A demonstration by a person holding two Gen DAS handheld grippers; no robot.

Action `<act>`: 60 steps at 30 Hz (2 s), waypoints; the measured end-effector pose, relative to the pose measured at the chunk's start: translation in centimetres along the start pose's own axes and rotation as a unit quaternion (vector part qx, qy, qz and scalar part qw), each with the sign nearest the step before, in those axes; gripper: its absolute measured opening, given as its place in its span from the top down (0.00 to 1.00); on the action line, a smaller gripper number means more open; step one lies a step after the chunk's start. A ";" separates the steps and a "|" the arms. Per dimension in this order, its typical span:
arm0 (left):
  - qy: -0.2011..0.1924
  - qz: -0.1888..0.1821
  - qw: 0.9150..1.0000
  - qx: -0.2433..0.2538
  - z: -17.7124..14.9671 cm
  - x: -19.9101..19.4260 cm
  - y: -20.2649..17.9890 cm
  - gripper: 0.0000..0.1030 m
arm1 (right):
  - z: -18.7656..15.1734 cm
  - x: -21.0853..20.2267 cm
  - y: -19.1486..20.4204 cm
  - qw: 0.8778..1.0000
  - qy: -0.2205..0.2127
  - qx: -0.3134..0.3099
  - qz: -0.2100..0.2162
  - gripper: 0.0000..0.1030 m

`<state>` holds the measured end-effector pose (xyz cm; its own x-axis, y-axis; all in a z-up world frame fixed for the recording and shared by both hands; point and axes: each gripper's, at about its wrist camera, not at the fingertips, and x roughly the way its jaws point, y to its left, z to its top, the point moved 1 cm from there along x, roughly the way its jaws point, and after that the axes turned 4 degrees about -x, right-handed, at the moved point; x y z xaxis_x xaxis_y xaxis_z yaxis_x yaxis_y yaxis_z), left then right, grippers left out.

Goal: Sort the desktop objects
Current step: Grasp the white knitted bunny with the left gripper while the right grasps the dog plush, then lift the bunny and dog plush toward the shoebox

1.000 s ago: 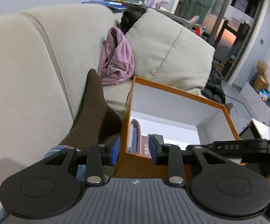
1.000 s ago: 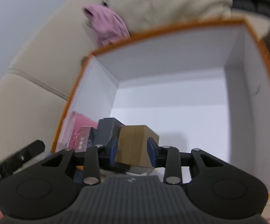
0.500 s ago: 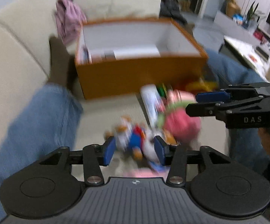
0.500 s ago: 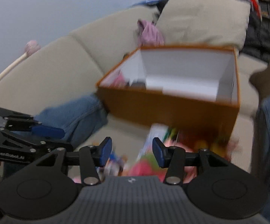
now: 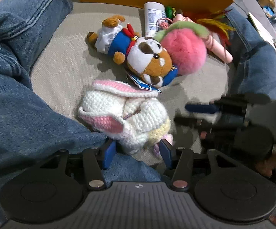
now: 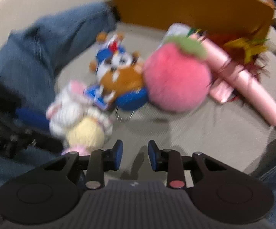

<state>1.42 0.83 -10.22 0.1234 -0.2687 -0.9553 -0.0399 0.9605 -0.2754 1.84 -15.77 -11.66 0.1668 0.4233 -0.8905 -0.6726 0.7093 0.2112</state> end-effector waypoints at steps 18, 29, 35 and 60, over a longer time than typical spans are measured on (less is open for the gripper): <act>-0.107 0.055 0.992 -0.028 3.1 -1.1 0.5 0.32 | 2.9 3.3 2.4 0.997 -0.021 -0.018 0.079 0.84; -0.085 0.032 0.987 -0.134 4.0 0.4 2.2 0.22 | 2.7 -3.2 0.8 0.986 -0.143 -0.090 -0.011 0.73; -0.065 0.042 0.989 -0.124 5.2 2.7 2.3 0.22 | 3.4 -2.7 0.9 0.976 -0.143 -0.162 -0.023 0.69; -0.135 0.054 0.989 0.004 7.3 -1.1 3.3 0.28 | 7.8 2.1 2.6 0.963 -0.106 -0.243 -0.049 0.50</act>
<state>8.39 4.77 -9.31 0.3785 -0.1361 -0.9155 -0.0590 0.9836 -0.1706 6.06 -8.62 -9.89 0.3551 0.5100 -0.7835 -0.8959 0.4250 -0.1293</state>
